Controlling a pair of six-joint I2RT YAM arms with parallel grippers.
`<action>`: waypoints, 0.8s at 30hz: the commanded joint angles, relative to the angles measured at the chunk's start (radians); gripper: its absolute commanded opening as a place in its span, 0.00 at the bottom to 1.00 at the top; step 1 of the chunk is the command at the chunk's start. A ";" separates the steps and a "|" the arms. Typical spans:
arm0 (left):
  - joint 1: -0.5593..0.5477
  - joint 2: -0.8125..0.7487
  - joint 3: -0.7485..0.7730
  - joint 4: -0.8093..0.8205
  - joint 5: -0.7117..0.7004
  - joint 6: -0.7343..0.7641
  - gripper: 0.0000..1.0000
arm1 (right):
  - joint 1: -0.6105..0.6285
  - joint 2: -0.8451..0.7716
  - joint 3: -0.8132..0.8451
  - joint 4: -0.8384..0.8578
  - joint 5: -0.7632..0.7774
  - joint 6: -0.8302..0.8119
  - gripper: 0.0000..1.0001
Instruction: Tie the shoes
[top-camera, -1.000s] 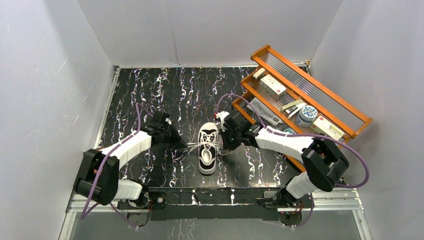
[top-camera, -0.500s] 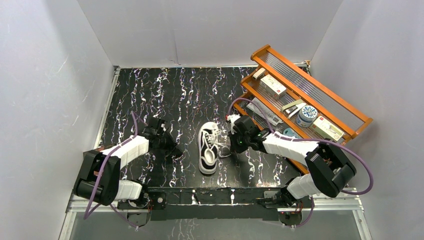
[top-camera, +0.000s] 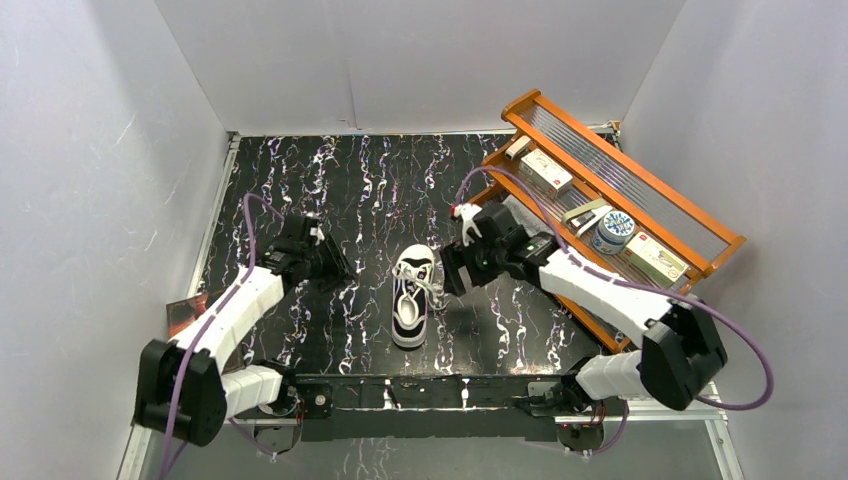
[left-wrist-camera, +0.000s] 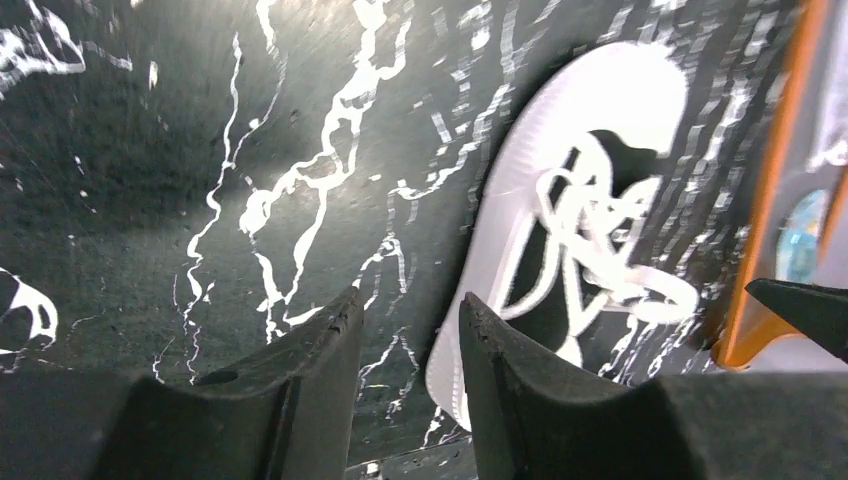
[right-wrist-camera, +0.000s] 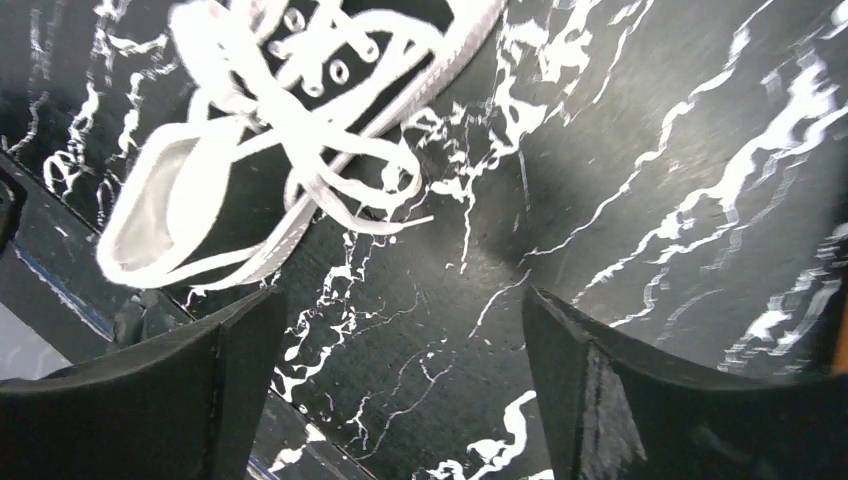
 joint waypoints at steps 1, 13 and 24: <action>0.002 -0.134 0.105 -0.131 -0.057 0.076 0.44 | -0.001 -0.106 0.144 -0.185 0.098 0.014 0.98; 0.001 -0.208 0.802 -0.186 0.071 0.179 0.74 | -0.002 -0.297 0.803 -0.450 0.450 0.106 0.99; 0.002 -0.187 1.065 -0.194 -0.004 0.307 0.78 | -0.003 -0.266 0.950 -0.524 0.504 0.153 0.99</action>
